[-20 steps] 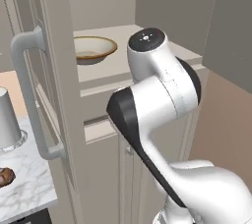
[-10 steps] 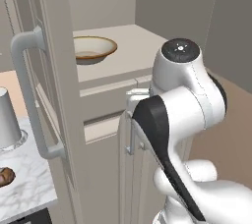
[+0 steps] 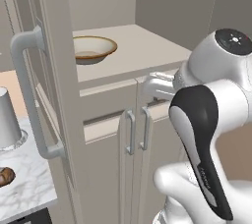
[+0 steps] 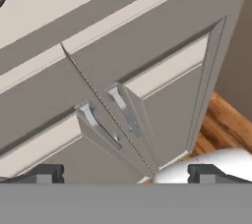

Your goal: Pick both bowls and place them on the counter. Then place the apple in one bowl and place the bread in the other bowl.

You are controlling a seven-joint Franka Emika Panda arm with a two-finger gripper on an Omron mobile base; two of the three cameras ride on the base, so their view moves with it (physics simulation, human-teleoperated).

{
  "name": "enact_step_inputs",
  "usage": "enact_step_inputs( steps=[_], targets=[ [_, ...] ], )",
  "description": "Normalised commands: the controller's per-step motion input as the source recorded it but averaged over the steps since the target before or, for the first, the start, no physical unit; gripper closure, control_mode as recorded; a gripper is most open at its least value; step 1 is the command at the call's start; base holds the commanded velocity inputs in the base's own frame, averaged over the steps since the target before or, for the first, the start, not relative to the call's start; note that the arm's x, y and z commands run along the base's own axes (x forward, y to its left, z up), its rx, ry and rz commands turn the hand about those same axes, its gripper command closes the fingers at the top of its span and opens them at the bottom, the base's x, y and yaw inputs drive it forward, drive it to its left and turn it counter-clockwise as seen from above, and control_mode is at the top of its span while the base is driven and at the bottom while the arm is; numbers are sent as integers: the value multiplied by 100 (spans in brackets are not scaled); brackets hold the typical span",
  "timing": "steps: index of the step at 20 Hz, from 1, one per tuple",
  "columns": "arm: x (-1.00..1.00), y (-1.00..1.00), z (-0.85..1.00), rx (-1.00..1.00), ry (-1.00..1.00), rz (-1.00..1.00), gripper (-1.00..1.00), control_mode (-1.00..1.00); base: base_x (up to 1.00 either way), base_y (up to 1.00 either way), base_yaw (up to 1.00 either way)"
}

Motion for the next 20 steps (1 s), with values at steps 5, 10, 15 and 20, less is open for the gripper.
enact_step_inputs(
  steps=[5,10,15,20],
  targets=[
    [0,21,51,13,-1,-24,-100,-100,0,0,0],
    [0,5,26,17,-12,-13,-100,-100,0,0,0],
    [-12,-7,2,24,-23,2,-100,-100,0,0,0],
    [8,-1,11,19,-13,9,-100,-100,0,0,0]
  ],
)
